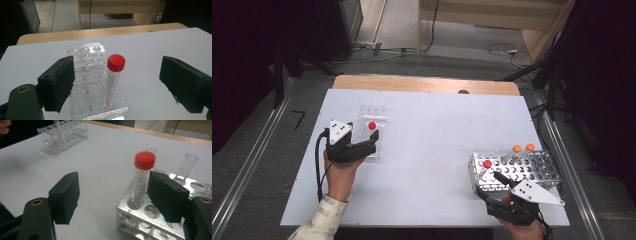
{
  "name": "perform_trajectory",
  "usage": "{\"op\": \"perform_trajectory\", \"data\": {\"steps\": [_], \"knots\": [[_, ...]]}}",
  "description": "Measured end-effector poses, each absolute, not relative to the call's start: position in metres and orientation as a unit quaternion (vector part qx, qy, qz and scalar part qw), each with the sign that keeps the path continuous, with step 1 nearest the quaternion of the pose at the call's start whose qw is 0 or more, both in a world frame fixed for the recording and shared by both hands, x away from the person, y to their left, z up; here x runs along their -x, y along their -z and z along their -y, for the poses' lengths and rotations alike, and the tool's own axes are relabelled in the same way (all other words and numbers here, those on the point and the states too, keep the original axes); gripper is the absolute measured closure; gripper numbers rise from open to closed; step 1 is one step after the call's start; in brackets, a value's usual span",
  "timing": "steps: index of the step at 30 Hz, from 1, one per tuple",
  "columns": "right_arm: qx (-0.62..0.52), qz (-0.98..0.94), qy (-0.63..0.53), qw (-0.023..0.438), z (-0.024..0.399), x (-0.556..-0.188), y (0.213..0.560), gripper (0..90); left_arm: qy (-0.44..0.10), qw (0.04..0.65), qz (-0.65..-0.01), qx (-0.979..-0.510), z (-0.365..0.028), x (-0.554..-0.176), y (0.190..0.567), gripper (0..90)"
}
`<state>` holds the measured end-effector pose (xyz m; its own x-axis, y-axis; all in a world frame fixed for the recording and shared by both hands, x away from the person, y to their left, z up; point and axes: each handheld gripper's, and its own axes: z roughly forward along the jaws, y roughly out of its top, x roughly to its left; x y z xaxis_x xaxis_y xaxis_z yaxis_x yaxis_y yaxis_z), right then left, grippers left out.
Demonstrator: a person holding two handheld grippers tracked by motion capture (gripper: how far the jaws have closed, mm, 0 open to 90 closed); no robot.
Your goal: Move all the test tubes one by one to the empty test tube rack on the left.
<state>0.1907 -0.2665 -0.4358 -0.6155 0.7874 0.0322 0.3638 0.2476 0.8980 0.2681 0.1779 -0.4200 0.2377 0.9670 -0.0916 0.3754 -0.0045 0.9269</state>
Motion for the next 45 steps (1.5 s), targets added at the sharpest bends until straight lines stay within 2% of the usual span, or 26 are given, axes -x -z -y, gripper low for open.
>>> {"op": "perform_trajectory", "data": {"steps": [6,20,30,45], "knots": [[-0.395,-0.755,-0.473,0.226,0.269,-0.204,0.445,26.3,-0.318,0.468,-0.529,-0.632,-0.178,-0.268,0.419,13.3],[-0.411,-0.745,-0.466,0.243,0.265,-0.226,0.459,56.1,-0.321,0.458,-0.525,-0.641,-0.174,-0.268,0.420,13.8],[-0.412,-0.745,-0.461,0.251,0.263,-0.232,0.463,70.5,-0.320,0.460,-0.525,-0.641,-0.175,-0.267,0.419,13.9],[-0.387,-0.726,-0.489,0.291,0.263,-0.218,0.427,71.4,-0.323,0.460,-0.524,-0.640,-0.175,-0.266,0.418,14.0]]}}
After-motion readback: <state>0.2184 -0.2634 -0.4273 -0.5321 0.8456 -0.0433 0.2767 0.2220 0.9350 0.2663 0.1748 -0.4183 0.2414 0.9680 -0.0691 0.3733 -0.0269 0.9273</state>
